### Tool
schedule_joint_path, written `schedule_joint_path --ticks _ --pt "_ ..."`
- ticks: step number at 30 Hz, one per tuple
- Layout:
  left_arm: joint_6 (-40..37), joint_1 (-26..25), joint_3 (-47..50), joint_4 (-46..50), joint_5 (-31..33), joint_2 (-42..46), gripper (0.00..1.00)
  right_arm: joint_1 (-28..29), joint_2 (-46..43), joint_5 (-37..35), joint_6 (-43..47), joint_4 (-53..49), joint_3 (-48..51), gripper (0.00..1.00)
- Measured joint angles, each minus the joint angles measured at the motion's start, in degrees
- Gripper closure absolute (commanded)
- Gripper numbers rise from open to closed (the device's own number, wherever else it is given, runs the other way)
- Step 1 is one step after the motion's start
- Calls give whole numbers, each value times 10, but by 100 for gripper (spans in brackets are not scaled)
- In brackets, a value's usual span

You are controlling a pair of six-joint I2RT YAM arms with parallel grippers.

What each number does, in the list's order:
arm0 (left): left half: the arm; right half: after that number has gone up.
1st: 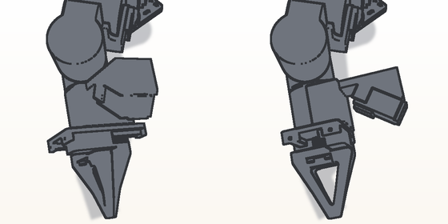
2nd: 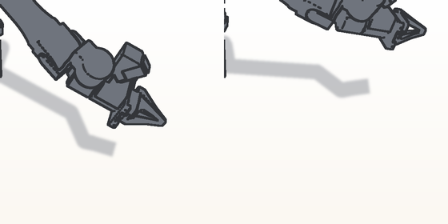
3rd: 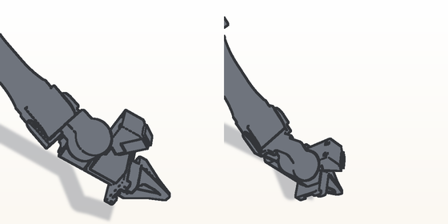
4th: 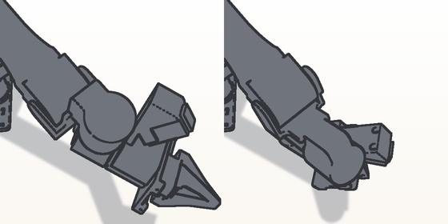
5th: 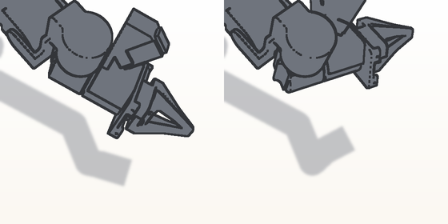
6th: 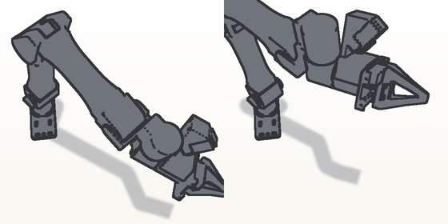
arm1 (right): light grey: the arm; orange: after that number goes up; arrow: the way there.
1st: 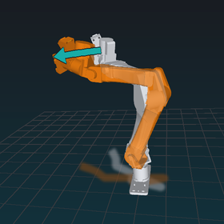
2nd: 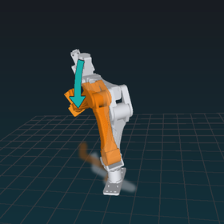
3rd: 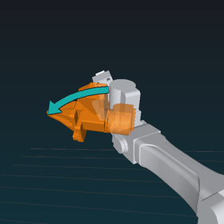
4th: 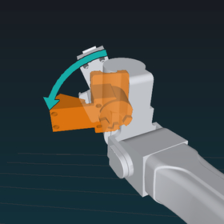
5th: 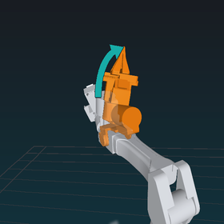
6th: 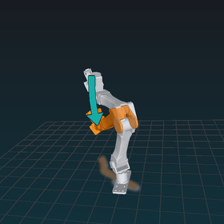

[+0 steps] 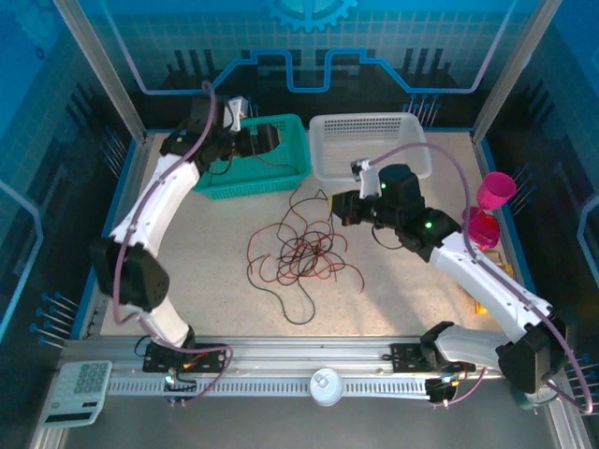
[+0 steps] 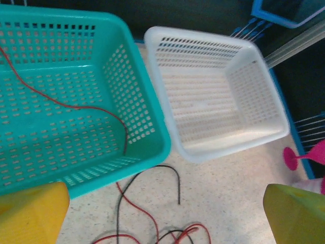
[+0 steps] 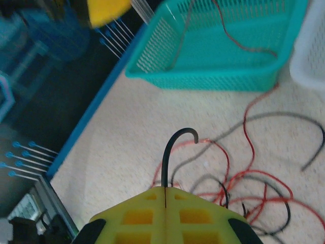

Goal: Untangle the cables

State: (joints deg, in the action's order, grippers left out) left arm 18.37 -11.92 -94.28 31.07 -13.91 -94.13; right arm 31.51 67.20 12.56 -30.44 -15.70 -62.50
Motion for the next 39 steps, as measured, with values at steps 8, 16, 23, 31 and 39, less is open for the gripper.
schedule_joint_path --ticks 8,16,23,31,39 --pt "27 -33 203 -125 -10 161 1 5 3 -2 -4 -3 -132 100" --pt "21 -103 308 -211 -33 227 4 5 34 -19 -11 -8 -208 100" --pt "12 -165 335 -285 -40 241 19 5 50 -20 -21 -1 -263 100" --pt "-5 -221 320 -349 -40 198 32 5 72 -20 -31 3 -276 100" --pt "-17 -248 298 -375 -39 144 51 5 78 -17 -34 3 -280 100"
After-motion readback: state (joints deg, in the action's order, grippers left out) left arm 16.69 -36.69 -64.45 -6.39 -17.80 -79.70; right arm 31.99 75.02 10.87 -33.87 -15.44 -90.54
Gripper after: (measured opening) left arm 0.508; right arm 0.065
